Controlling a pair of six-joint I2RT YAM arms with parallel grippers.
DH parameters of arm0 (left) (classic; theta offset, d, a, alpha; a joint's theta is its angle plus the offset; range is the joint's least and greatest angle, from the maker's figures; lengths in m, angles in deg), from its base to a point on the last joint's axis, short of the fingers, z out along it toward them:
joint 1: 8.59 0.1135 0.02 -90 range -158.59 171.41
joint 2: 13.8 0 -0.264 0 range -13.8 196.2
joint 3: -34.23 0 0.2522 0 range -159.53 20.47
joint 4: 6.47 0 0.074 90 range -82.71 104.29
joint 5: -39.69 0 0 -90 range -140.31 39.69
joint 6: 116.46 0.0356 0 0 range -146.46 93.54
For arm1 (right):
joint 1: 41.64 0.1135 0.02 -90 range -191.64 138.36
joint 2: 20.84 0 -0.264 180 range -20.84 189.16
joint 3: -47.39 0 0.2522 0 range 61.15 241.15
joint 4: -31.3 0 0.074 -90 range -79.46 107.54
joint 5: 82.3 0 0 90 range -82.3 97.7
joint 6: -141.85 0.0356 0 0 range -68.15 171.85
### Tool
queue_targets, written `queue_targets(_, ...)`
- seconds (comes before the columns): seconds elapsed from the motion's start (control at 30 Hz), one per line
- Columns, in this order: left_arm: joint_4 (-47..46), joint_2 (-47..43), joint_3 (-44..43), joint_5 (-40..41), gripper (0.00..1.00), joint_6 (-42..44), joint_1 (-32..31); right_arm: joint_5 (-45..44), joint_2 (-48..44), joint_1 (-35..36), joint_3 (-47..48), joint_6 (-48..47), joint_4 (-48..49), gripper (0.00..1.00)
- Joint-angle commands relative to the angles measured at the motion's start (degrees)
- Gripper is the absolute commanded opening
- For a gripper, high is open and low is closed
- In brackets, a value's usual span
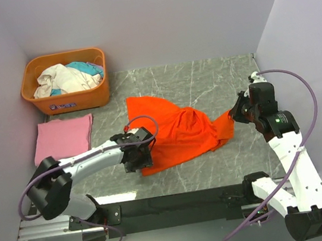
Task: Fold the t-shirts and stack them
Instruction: Flatten out the T-shirt at the center of the board.
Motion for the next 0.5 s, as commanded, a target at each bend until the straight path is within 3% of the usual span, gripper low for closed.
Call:
queue_targets(0.0, -3.16, 2.90, 0.18, -2.17, 0.64, -1.52, -0.23, 0.73, -0.75, -0.31, 0.04, 0.27, 2.58, 0.00)
queue_targets(0.2, -3.86, 7.12, -0.52, -2.79, 0.54, -0.65, -0.23, 0.55, -0.67, -0.31, -0.14, -0.09, 2.58, 0.00)
queue_targets(0.47, -3.25, 9.93, -0.61, -3.66, 0.49, -0.91, -0.23, -0.24, -0.58, -0.40, -0.84, 0.09, 2.76, 0.00)
